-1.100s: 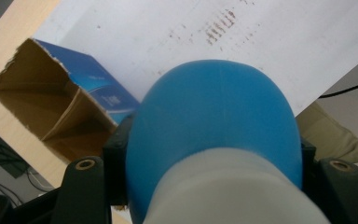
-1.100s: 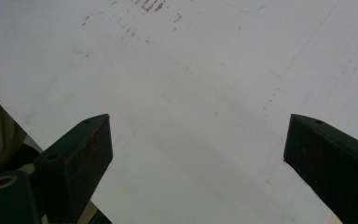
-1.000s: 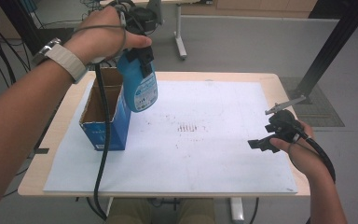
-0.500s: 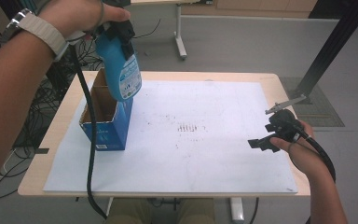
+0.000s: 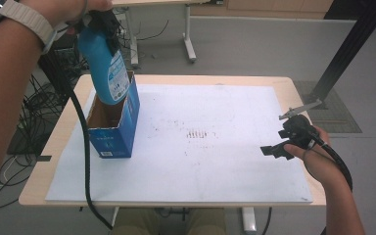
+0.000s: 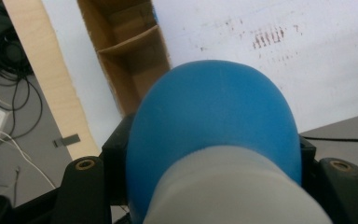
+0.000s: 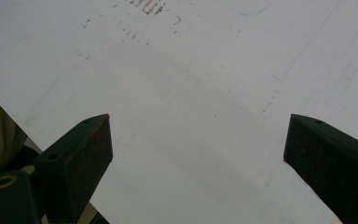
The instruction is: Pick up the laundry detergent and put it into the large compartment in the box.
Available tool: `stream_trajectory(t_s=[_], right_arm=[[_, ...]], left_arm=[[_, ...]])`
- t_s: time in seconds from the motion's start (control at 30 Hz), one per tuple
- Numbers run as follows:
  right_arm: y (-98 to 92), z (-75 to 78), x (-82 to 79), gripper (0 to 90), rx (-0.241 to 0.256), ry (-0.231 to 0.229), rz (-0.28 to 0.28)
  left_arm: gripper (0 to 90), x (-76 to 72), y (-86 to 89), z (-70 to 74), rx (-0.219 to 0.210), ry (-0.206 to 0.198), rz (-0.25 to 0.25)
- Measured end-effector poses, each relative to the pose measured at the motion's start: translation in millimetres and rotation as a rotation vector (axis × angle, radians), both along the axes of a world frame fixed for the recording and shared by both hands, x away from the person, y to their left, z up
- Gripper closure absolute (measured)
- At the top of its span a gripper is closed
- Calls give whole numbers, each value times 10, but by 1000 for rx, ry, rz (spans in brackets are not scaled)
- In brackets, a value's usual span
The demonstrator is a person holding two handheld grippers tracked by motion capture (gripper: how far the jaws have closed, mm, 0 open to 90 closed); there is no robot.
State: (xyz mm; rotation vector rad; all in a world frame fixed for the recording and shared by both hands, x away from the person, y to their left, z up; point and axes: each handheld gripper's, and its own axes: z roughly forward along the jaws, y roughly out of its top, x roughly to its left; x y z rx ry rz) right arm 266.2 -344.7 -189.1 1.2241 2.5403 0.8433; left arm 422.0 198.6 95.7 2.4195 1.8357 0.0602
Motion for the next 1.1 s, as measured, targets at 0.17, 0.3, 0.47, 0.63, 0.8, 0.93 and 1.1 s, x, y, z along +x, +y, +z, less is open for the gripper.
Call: stream_trajectory(t_s=[0.17,0.3,0.47,0.63,0.8,0.93,1.1], right_arm=[[-5,1,-1,77,1,-1,0],[-8,-11,3,77,2,-1,0],[-12,-45,15,77,7,3,0],[-14,-65,22,77,12,5,0],[-25,-84,26,77,13,4,-1],[-33,-102,41,77,13,10,-2],[-26,-120,53,77,15,12,-2]], left_arm=[[389,20,104,-55,-2,5,64],[389,35,168,-91,-2,6,106],[388,75,224,-166,-2,18,134],[388,130,313,-267,-11,33,172],[388,167,357,-379,1,31,208],[388,192,401,-451,-7,28,221],[388,240,392,-568,4,33,226]])
